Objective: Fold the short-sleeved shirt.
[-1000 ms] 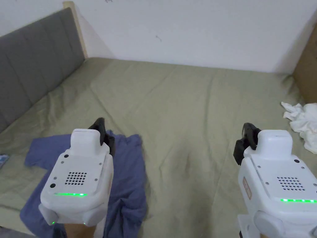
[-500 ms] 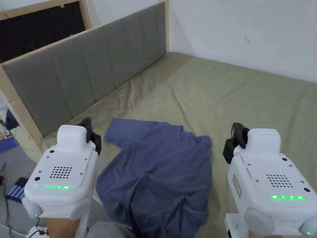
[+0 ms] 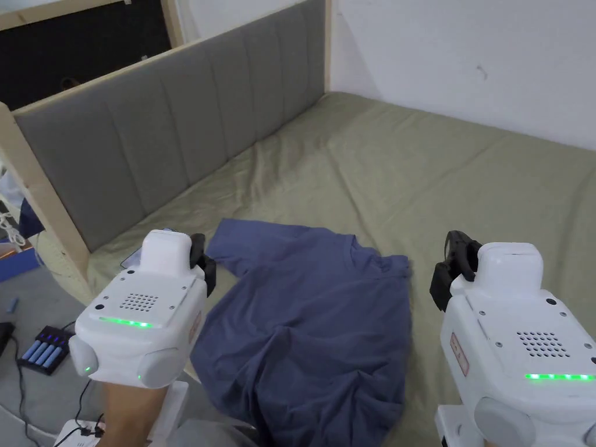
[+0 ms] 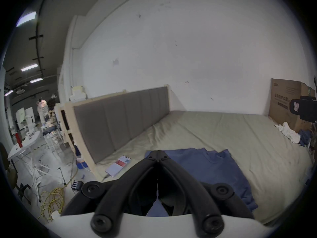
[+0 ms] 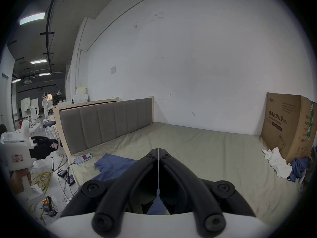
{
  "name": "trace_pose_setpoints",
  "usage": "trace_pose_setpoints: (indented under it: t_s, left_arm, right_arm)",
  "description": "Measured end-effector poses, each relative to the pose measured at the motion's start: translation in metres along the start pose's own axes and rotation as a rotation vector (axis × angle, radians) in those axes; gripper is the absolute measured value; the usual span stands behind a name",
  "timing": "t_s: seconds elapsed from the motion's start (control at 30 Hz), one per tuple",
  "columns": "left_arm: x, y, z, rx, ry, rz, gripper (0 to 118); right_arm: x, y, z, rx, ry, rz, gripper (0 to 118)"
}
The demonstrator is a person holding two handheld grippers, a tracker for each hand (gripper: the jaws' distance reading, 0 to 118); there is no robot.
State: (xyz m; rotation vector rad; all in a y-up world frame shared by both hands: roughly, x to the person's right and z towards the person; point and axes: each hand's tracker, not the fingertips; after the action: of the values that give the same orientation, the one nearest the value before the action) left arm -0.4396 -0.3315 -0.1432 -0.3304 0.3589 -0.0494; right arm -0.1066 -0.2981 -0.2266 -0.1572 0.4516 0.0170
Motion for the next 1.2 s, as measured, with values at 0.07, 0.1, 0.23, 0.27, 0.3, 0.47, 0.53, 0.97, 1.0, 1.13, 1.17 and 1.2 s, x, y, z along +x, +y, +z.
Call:
trace_pose_setpoints:
  t_s: [0.07, 0.1, 0.23, 0.27, 0.3, 0.47, 0.53, 0.97, 1.0, 1.13, 1.17, 1.2]
  left_arm:
    - [0.01, 0.0, -0.022, -0.077, -0.058, -0.004, 2]
    - [0.015, -0.002, -0.033, -0.108, -0.086, -0.009, 2]
    - [0.04, -0.013, -0.075, -0.259, -0.129, -0.002, 4]
    - [0.046, -0.017, -0.085, -0.311, -0.139, 0.011, 4]
    - [0.051, -0.02, -0.096, -0.372, -0.163, 0.035, 12]
    - [0.072, -0.047, -0.134, -0.537, -0.171, 0.088, 91]
    - [0.083, -0.058, -0.146, -0.605, -0.153, 0.073, 113]
    - [0.125, -0.113, -0.183, -0.918, -0.169, 0.001, 90]
    - [0.127, -0.11, -0.179, -0.873, -0.169, -0.033, 78]
    - [0.13, -0.104, -0.172, -0.838, -0.236, -0.065, 17]
    - [0.127, -0.102, -0.171, -0.826, -0.244, -0.052, 17]
    - [0.124, -0.101, -0.171, -0.836, -0.249, -0.029, 16]
  right_arm:
    - [0.01, -0.001, 0.001, -0.008, -0.02, 0.001, 3]
    - [0.015, -0.002, 0.0, -0.011, -0.032, 0.0, 3]
    - [0.033, -0.007, 0.0, -0.027, -0.078, 0.001, 3]
    - [0.037, -0.008, -0.001, -0.034, -0.09, 0.003, 3]
    - [0.042, -0.011, 0.0, -0.041, -0.102, 0.004, 3]
    - [0.061, -0.02, 0.002, -0.069, -0.145, 0.003, 3]
    - [0.068, -0.024, 0.002, -0.081, -0.163, 0.005, 3]
    - [0.099, -0.047, 0.014, -0.147, -0.229, -0.027, 3]
    - [0.1, -0.047, 0.015, -0.15, -0.234, -0.032, 3]
    - [0.103, -0.048, 0.017, -0.15, -0.238, -0.049, 3]
    - [0.103, -0.047, 0.017, -0.15, -0.239, -0.05, 3]
    - [0.103, -0.047, 0.018, -0.148, -0.239, -0.051, 3]
